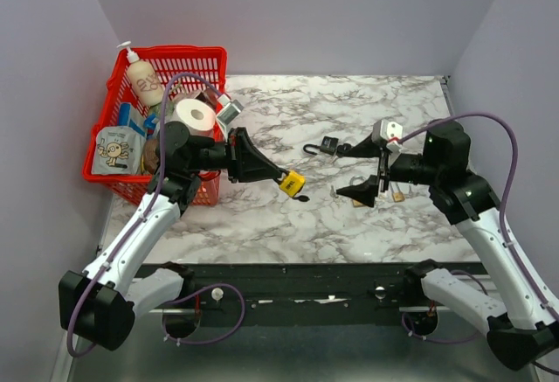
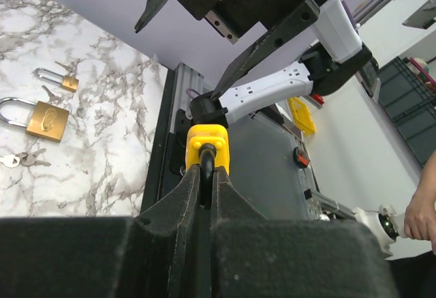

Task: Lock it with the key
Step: Place the key at the center of the board, then place the lock at the center of the board.

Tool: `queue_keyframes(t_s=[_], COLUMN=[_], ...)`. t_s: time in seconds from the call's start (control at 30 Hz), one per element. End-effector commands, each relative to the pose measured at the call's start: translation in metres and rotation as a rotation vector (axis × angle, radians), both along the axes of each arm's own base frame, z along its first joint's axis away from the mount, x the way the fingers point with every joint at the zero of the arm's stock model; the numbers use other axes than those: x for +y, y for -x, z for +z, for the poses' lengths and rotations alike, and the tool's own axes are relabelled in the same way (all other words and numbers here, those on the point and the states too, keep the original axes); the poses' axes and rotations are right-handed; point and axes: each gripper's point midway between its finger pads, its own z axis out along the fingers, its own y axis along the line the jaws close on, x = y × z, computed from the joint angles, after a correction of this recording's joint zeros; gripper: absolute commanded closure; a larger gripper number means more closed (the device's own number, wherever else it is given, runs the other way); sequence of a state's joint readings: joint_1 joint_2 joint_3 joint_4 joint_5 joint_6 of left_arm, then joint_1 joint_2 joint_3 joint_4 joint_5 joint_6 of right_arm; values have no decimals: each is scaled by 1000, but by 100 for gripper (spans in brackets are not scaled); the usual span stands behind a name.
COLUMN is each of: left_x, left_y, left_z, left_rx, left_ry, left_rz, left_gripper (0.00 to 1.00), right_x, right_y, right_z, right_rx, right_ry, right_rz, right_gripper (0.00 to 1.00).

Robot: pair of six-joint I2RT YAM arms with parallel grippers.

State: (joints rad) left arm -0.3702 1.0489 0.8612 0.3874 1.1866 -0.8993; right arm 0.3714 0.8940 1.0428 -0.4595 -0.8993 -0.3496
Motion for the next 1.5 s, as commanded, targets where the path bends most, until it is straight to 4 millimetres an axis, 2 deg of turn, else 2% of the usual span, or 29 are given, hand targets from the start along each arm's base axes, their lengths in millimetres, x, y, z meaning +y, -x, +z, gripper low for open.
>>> queue_keyframes(t_s=[0.0,0.07,0.1,0.23,0.27,0.47,0.53,0.63,0.73,0.87,1.0,1.07,1.27,1.37,1.47], left_x=[1,1,0,-3,-3,-7,-9,-10,-11,-11,-12,-12,-14,-15,-16], left_y=[15,15,14,17,18,27,32,39,40,42,42,44,47,49,52], left_z=[22,25,24,23,23,23,22,21,20,21,21,21,21,20,19], left_rx=[-73,-60,-49,-41,-38,-30,-27,-24,-18,-15,-15,-16,-14,-10,-10], left_ry=[37,49,49,45,44,44,41,39,37,37,39,41,42,39,38], left_rz=[-48,-50,-55,-75,-83,-123,-145,-168,-175,-184,-187,-190,-204,-214,-224], left_gripper=[100,100,100,100,100,100,100,100,100,100,100,100,100,100,100], right_x=[11,15,17,22,28,40,43,51,57,64,67,69,75,76,75], right_y=[20,26,22,40,49,54,47,49,59,80,92,92,84,81,82], right_z=[1,4,7,13,12,7,13,19,24,22,17,14,25,28,29], right_rx=[170,186,133,-63,-86,-276,-358,-420,-458,-490,-530,-544,-612,-626,-646], right_ry=[7,-10,-16,22,35,65,60,39,19,11,27,37,18,5,-1], right_rz=[102,115,105,178,224,251,225,231,265,345,393,383,332,305,302], right_gripper=[0,0,0,0,0,0,0,0,0,0,0,0,0,7,2])
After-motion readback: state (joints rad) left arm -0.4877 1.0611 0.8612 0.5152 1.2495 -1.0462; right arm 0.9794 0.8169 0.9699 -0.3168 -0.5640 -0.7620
